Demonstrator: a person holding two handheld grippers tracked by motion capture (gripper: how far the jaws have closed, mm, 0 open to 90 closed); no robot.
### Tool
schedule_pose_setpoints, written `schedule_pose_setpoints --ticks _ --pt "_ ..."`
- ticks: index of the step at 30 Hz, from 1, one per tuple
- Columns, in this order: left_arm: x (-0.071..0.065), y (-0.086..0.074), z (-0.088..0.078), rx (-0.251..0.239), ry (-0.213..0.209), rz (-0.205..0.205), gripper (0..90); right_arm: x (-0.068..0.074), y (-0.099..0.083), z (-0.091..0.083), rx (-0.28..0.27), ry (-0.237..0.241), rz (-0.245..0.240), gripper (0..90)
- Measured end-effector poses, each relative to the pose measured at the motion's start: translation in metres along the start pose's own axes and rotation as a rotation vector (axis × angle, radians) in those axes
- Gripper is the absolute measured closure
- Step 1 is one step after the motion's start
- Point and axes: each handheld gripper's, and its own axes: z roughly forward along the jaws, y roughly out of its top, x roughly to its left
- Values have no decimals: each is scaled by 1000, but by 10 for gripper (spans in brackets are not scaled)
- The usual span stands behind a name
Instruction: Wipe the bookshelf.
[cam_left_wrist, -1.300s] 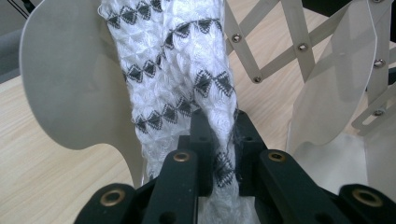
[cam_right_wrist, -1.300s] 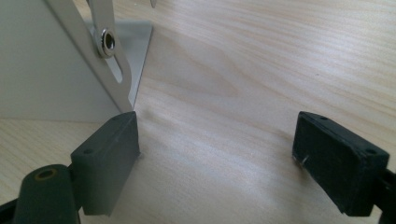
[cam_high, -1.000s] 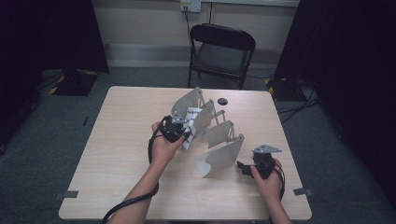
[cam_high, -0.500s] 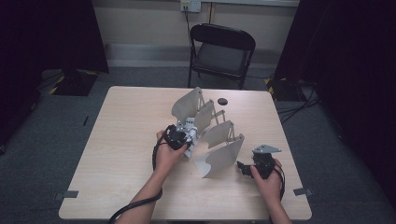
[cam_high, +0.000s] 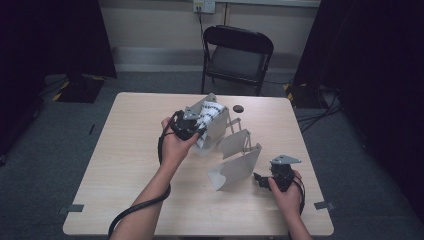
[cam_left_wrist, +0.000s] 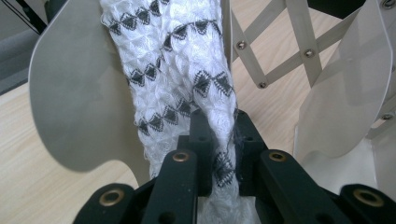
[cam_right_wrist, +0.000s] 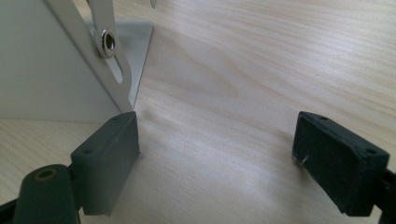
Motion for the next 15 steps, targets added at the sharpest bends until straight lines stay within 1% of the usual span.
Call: schedule_pose_setpoints --ticks 1,2,3,4,6,8,10,12,13,14,15 --pt "0 0 3 -5 -2 -3 815 0 0 0 0 0 0 141" --pt "0 -1 6 0 -1 -10 815 0 0 0 0 0 -1 141" --pt "0 -2 8 12 -5 -5 815 0 0 0 0 0 0 142" --pt "-1 -5 12 14 -9 -15 815 0 0 0 1 -1 1 142" --pt "-2 -12 19 41 -18 -12 815 0 0 0 0 0 0 142" --pt "-3 -20 26 47 -27 -33 815 0 0 0 0 0 0 141" --pt "-4 -28 30 56 -33 -43 815 0 0 0 1 1 0 141" --pt "-5 -34 34 75 -37 -37 815 0 0 0 1 1 -1 141" --pt "-6 -37 36 80 -40 -39 815 0 0 0 1 1 -1 142" --pt "-8 -40 38 81 -40 -52 815 0 0 0 0 1 -1 141" --pt "-8 -43 40 81 -45 -51 815 0 0 0 0 1 -1 142"
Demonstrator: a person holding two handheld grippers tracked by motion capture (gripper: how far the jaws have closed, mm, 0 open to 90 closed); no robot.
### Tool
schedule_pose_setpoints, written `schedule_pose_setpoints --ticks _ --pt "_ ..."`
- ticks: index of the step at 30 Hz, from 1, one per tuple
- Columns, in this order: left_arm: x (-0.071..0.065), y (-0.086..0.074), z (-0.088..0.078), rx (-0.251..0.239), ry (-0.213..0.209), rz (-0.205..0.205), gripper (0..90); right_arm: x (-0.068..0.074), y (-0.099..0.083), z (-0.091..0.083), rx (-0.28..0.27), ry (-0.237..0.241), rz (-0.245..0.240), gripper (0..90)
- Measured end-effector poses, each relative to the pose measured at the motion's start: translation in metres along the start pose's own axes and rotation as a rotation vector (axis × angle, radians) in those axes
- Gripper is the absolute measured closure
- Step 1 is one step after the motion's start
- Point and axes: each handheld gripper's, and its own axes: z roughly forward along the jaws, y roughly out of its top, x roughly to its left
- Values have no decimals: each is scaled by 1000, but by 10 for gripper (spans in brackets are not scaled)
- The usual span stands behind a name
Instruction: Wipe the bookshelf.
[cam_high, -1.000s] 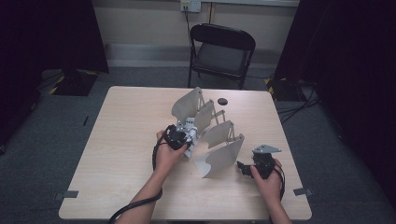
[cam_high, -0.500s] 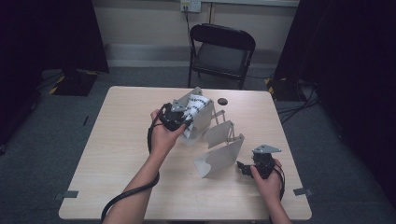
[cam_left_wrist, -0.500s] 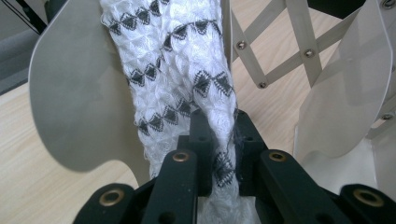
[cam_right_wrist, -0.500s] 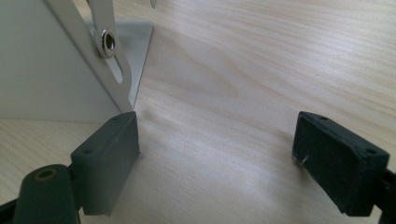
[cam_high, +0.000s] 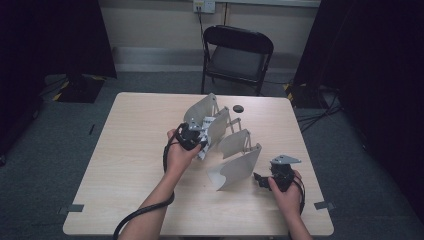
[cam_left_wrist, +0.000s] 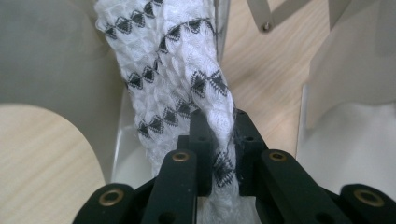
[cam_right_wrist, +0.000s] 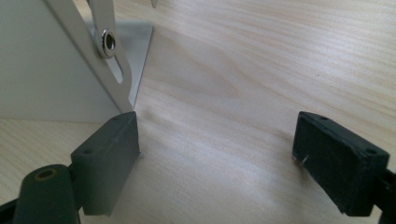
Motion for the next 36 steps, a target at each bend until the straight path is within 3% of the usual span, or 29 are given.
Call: schedule_pose_setpoints --ticks 9,11,16,21,30,33,36 --pt "-1 -20 11 57 -3 -5 815 0 0 0 0 0 0 141" --pt "-1 -24 12 66 4 -23 817 0 0 0 0 0 0 142" --pt "3 -25 6 67 15 -35 818 0 0 0 1 0 0 141" --pt "7 -10 -15 5 40 -23 818 0 0 0 0 0 0 141" --pt "17 39 -62 -135 103 31 819 0 0 0 0 0 0 142" --pt "19 47 -61 -142 116 31 819 0 0 0 0 0 0 141" --pt "21 45 -48 -128 126 17 818 0 0 0 0 0 0 142"
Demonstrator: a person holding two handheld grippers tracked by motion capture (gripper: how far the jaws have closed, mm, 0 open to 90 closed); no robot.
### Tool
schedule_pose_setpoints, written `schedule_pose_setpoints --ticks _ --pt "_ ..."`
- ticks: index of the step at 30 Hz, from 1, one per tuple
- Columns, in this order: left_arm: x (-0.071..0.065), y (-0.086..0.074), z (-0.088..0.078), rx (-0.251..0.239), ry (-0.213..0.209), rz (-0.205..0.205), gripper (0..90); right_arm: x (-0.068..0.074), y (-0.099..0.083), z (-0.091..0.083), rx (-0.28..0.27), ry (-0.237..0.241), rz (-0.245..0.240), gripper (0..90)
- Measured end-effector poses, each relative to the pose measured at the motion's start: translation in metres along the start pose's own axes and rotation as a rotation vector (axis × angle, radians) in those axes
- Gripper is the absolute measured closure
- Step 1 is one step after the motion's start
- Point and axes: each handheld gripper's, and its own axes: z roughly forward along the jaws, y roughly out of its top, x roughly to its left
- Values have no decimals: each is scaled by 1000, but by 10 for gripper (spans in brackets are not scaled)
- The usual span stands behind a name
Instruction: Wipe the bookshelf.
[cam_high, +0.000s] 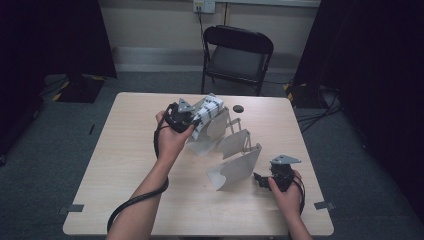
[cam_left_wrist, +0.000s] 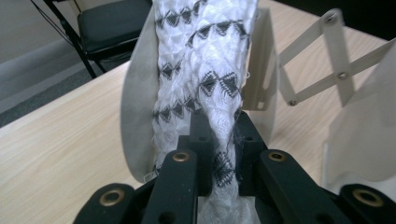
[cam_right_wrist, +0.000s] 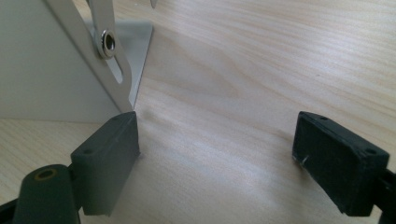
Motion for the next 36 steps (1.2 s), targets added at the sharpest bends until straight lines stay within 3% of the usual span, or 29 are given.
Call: schedule_pose_setpoints --ticks 2,7,20,25,36 --pt "-1 -5 7 19 13 12 818 0 0 0 1 0 0 142" --pt "-5 -22 24 43 10 -17 818 0 0 0 1 1 -1 142" --pt "-9 -67 42 134 -24 -76 818 0 0 0 0 0 0 142" --pt "-10 -87 43 164 -52 -99 818 0 0 0 0 0 0 141" --pt "-21 -106 24 170 -122 -85 817 0 0 0 1 0 -1 142"
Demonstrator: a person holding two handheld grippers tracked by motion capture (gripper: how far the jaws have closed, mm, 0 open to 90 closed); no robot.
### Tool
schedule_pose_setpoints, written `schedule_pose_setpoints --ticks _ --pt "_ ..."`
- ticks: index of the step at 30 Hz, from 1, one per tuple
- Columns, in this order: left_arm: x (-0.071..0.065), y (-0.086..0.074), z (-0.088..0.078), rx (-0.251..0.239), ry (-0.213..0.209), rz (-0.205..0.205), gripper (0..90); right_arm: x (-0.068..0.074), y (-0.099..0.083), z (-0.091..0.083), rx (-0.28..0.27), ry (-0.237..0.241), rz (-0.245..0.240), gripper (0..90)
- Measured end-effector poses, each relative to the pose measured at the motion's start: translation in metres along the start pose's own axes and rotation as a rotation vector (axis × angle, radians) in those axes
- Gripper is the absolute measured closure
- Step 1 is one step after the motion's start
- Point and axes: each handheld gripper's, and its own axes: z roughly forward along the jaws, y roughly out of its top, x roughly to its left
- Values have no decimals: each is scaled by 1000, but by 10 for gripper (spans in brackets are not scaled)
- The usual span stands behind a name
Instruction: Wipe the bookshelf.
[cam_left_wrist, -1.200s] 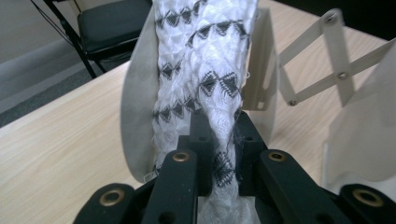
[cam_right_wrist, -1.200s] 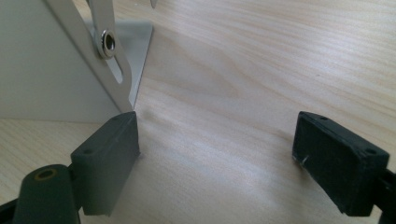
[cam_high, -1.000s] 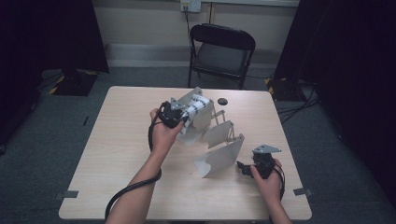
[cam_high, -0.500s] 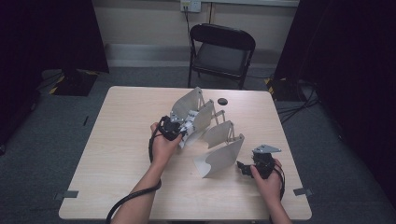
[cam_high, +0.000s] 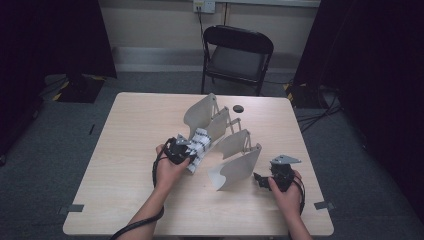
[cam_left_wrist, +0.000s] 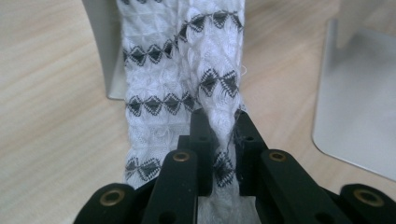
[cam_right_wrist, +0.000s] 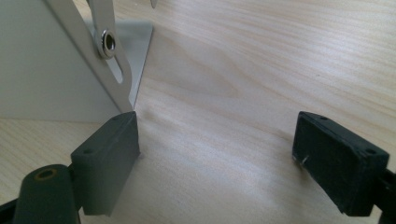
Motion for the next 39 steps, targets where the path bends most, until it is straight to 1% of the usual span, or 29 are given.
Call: schedule_pose_setpoints --ticks 2,3,5,6,7,8,9,10,11,12,13,14,15,16,18,19,20,22,23,25,27,30,32,33,34,35,36,37,39 --pt "-3 -3 -3 0 -9 -16 811 0 0 0 0 0 0 142" --pt "-3 -3 -4 -13 -1 -7 796 0 0 0 0 0 0 142" --pt "-4 -2 -6 -34 7 1 710 0 0 0 0 0 0 142" --pt "-4 0 -8 -39 17 3 681 0 0 0 0 0 0 142" --pt "-5 3 -9 -58 25 -10 641 0 0 0 0 -1 0 142" --pt "-4 6 -10 -72 26 -12 602 0 0 0 0 -1 1 142" --pt "-4 9 -10 -85 35 -6 581 0 0 0 0 -1 0 142" --pt "-4 13 -11 -92 51 9 557 0 0 0 0 -1 1 142" --pt "-4 16 -10 -95 54 5 538 0 0 0 0 -1 0 142" --pt "-4 18 -7 -94 47 -1 539 0 0 0 0 -1 1 142" --pt "-4 20 -4 -83 46 2 538 0 0 0 0 -1 0 142" --pt "-4 21 1 -73 40 -6 535 0 0 0 0 -1 0 142" --pt "-4 21 3 -63 36 -2 536 0 0 0 0 -1 1 142" --pt "-5 20 8 -54 29 -10 541 0 0 0 0 -1 1 142" --pt "-6 17 14 -31 24 -6 570 0 0 0 0 -1 1 142" --pt "-6 15 16 -14 18 10 660 0 0 0 0 -1 1 142" --pt "-7 14 17 -8 7 6 706 0 0 0 0 -1 1 142" --pt "-9 11 16 -11 -6 12 744 0 0 0 0 -1 1 142" --pt "-10 10 15 -6 -21 5 764 0 0 0 0 -1 1 142" --pt "-13 7 11 7 -39 21 779 0 0 0 0 0 2 142" --pt "-16 3 8 1 -58 22 794 0 0 0 0 0 0 142" --pt "-22 -3 5 -4 -89 40 800 0 0 0 0 0 0 142" --pt "-25 -4 5 -9 -95 45 802 0 0 0 0 -1 0 142" --pt "-26 -3 4 -7 -96 52 803 0 0 0 0 -1 0 142" --pt "-27 -3 5 -12 -99 48 803 0 0 0 0 -2 1 142" --pt "-27 -2 4 -2 -101 56 804 0 0 0 0 -2 1 142" --pt "-28 0 5 -10 -103 54 804 0 0 0 0 -2 2 142" --pt "-28 1 5 -5 -106 62 804 0 0 0 0 -2 2 142" --pt "-30 4 7 -14 -116 70 804 0 0 0 0 -2 2 142"
